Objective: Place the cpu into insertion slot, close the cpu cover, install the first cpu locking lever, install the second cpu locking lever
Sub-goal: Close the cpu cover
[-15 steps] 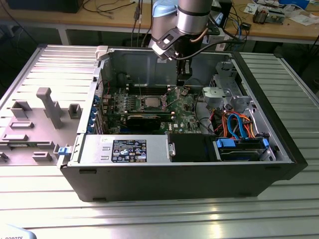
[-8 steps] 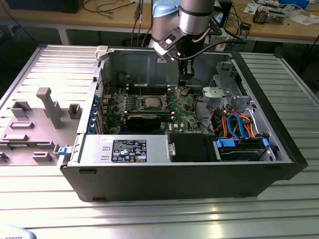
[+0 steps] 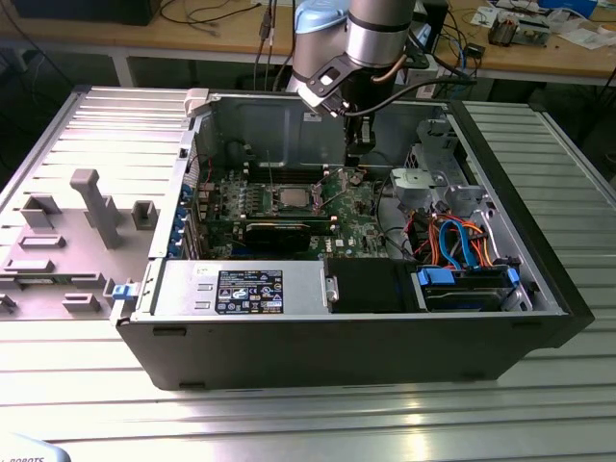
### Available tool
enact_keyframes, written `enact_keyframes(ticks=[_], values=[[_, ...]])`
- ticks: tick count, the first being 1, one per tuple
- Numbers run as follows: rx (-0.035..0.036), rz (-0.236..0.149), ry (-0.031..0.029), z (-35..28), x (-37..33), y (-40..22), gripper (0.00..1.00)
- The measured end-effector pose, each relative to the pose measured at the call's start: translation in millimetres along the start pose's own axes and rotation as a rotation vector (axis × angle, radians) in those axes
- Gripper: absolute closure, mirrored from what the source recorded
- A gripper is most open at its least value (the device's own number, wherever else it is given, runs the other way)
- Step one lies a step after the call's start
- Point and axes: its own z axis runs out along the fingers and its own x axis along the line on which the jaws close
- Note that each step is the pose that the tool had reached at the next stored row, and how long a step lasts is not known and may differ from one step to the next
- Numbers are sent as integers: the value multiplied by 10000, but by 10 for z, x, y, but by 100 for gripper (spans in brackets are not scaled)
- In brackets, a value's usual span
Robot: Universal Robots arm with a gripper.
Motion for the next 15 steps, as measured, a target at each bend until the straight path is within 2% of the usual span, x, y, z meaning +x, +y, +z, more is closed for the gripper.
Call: enact_keyframes(ticks=[11, 15], values=[[1, -1, 0, 7, -4, 2, 89], [0, 0, 0, 29, -4, 32, 89]])
